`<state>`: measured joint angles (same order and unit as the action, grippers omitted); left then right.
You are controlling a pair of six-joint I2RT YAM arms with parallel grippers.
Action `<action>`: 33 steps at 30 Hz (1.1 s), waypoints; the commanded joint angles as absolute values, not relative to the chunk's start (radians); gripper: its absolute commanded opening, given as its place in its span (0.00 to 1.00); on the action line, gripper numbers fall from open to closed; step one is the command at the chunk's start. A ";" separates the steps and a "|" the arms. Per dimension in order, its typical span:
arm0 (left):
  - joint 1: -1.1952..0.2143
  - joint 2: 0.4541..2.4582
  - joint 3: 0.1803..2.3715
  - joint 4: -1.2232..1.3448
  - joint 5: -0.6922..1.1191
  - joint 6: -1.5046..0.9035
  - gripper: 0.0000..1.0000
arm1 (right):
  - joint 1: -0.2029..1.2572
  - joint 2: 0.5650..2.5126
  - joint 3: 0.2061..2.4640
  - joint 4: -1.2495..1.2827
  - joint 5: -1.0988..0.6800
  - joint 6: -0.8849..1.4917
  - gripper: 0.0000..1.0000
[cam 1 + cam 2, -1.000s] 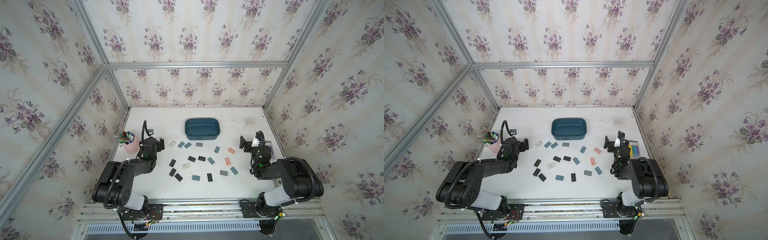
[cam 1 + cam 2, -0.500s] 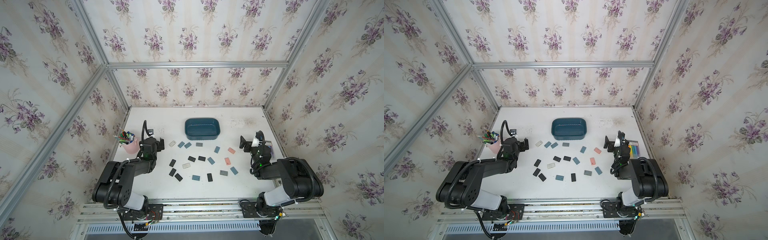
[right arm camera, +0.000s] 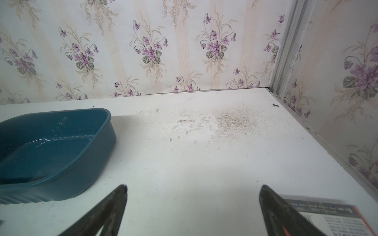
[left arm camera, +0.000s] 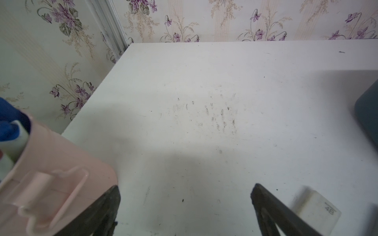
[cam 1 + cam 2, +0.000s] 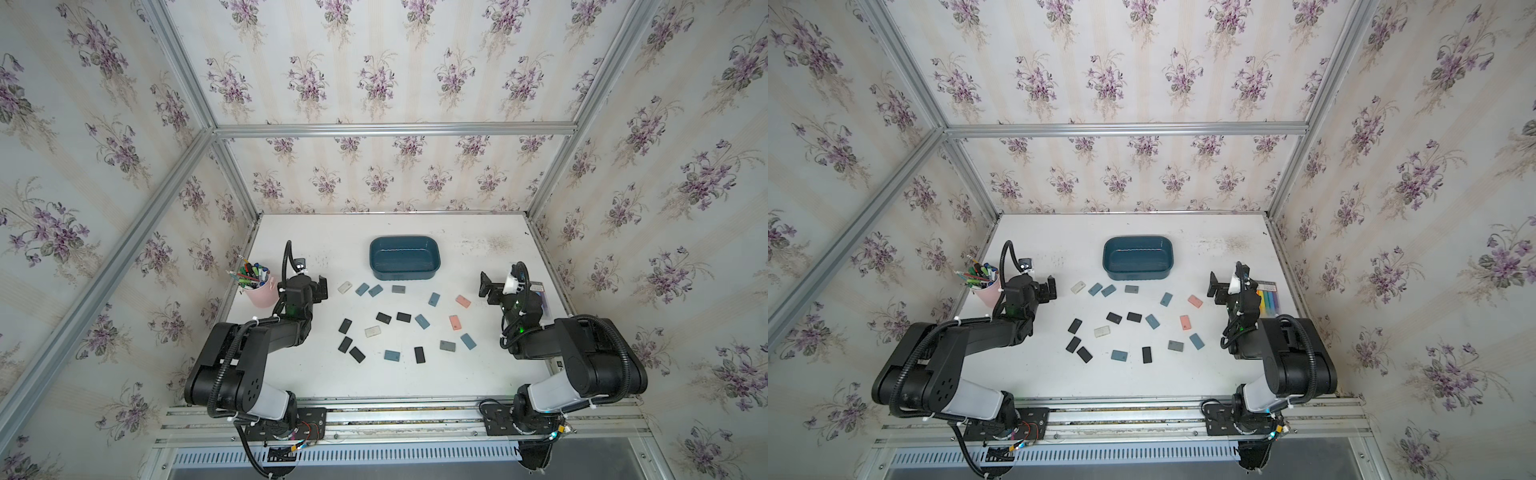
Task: Put the eraser in the storage box
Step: Pick up the eraser from the center of the board.
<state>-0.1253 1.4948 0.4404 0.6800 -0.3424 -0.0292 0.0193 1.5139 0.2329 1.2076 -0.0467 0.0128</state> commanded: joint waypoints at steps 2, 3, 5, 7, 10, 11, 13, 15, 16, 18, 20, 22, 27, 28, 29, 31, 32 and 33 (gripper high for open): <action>-0.129 1.495 0.444 0.692 -0.337 -0.022 1.00 | 0.021 1.434 0.269 1.100 -0.090 -0.019 1.00; -0.129 1.495 0.445 0.693 -0.337 -0.022 1.00 | 0.023 1.406 0.271 1.079 -0.073 -0.013 1.00; -0.129 1.495 0.444 0.693 -0.337 -0.021 1.00 | 0.037 1.355 0.279 1.027 -0.056 -0.023 1.00; -0.129 1.495 0.444 0.693 -0.337 -0.022 1.00 | 0.095 1.293 0.293 0.976 -0.014 -0.066 1.00; -0.130 1.496 0.444 0.693 -0.337 -0.020 1.00 | 0.168 1.224 0.307 0.952 0.053 -0.057 1.00; -0.130 1.495 0.444 0.692 -0.337 -0.022 1.00 | 0.181 1.213 0.319 0.936 0.062 -0.022 1.00; -0.130 1.494 0.445 0.693 -0.337 -0.021 1.00 | 0.198 1.200 0.357 0.864 0.075 0.082 1.00; -0.130 1.497 0.447 0.693 -0.338 -0.021 1.00 | 0.214 1.202 0.396 0.795 0.073 0.136 1.00; -0.131 1.493 0.445 0.692 -0.340 -0.020 1.00 | 0.215 1.204 0.413 0.772 0.074 0.171 1.00; -0.135 1.476 0.440 0.696 -0.328 -0.007 1.00 | 0.214 1.203 0.441 0.720 0.108 0.289 1.00; -0.143 1.409 0.447 0.623 -0.329 -0.001 0.99 | 0.213 1.207 0.503 0.577 0.141 0.396 1.00; -0.156 1.336 0.452 0.579 -0.337 0.017 1.00 | 0.211 1.242 0.593 0.394 0.187 0.443 1.00; -0.227 1.145 0.481 0.392 -0.370 -0.022 1.00 | 0.174 1.295 0.654 0.288 0.114 0.487 1.00; -0.238 1.110 0.501 0.325 -0.376 -0.061 1.00 | 0.172 1.285 0.627 0.335 0.066 0.494 1.00; -0.245 1.079 0.526 0.256 -0.379 -0.105 1.00 | 0.173 1.276 0.613 0.356 0.029 0.496 1.00; -0.252 1.043 0.594 0.094 -0.364 -0.170 1.00 | 0.172 1.277 0.622 0.322 0.000 0.491 1.00; -0.261 1.033 0.640 0.018 -0.353 -0.178 1.00 | 0.173 1.285 0.634 0.299 -0.009 0.491 1.00; -0.273 1.029 0.678 -0.044 -0.349 -0.190 1.00 | 0.172 1.293 0.642 0.280 -0.010 0.501 1.00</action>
<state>-0.2565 1.0466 0.6128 0.2115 -0.3580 -0.1047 0.1738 1.2846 0.6250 0.3195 0.0444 0.4572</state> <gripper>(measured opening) 0.996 0.998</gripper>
